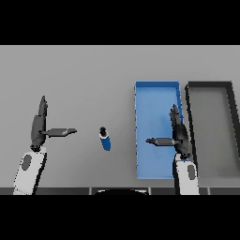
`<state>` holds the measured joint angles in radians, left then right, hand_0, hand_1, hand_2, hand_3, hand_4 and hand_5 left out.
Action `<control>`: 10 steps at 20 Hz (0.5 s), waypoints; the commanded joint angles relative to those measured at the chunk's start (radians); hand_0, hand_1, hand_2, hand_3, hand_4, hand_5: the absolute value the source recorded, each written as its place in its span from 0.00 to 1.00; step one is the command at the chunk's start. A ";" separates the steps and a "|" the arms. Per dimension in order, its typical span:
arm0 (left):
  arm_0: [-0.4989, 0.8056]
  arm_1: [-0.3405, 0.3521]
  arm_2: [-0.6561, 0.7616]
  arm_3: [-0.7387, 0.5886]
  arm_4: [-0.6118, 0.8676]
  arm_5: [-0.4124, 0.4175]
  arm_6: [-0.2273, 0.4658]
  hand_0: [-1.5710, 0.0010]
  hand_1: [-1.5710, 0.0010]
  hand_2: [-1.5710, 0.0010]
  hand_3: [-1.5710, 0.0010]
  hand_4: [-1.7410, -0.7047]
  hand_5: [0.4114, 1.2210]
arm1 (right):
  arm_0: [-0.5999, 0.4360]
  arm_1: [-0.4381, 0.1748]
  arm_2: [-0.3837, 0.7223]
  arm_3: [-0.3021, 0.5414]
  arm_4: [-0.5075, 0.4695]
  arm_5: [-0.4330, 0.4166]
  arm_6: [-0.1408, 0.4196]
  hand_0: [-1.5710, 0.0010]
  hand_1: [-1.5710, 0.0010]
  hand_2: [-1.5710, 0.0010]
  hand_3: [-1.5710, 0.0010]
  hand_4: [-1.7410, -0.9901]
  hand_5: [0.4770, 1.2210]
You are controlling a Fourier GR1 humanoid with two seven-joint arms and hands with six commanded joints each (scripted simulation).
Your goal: Pick up the blue pipe and place it into the blue bin.
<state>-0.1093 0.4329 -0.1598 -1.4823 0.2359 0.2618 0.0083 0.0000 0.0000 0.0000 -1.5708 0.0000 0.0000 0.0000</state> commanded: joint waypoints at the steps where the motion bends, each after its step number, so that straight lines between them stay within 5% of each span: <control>1: 0.000 -0.001 0.000 -0.001 0.000 0.001 -0.005 1.00 1.00 1.00 1.00 0.75 0.22 | 0.000 0.000 0.000 0.000 -0.001 -0.001 0.000 1.00 1.00 1.00 1.00 0.71 0.20; 6: -0.013 -0.004 -0.004 0.003 -0.004 0.003 0.002 1.00 1.00 1.00 1.00 0.75 0.22 | -0.005 -0.001 0.001 -0.003 0.000 0.000 0.004 1.00 1.00 1.00 1.00 0.71 0.20; 8: 0.040 0.102 -0.039 0.011 -0.019 -0.161 -0.112 1.00 1.00 1.00 1.00 0.75 0.22 | 0.068 -0.110 0.045 -0.068 0.117 0.021 -0.128 1.00 1.00 1.00 1.00 0.72 0.20; 10: 0.055 0.141 -0.054 0.026 -0.026 -0.230 -0.156 1.00 1.00 1.00 1.00 0.75 0.22 | 0.105 -0.137 0.072 -0.114 0.163 0.026 -0.144 1.00 1.00 1.00 1.00 0.72 0.20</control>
<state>-0.0540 0.5741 -0.2135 -1.4564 0.2099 0.0314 -0.1486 0.1054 -0.1376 0.0723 -1.6848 0.1628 0.0262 -0.1493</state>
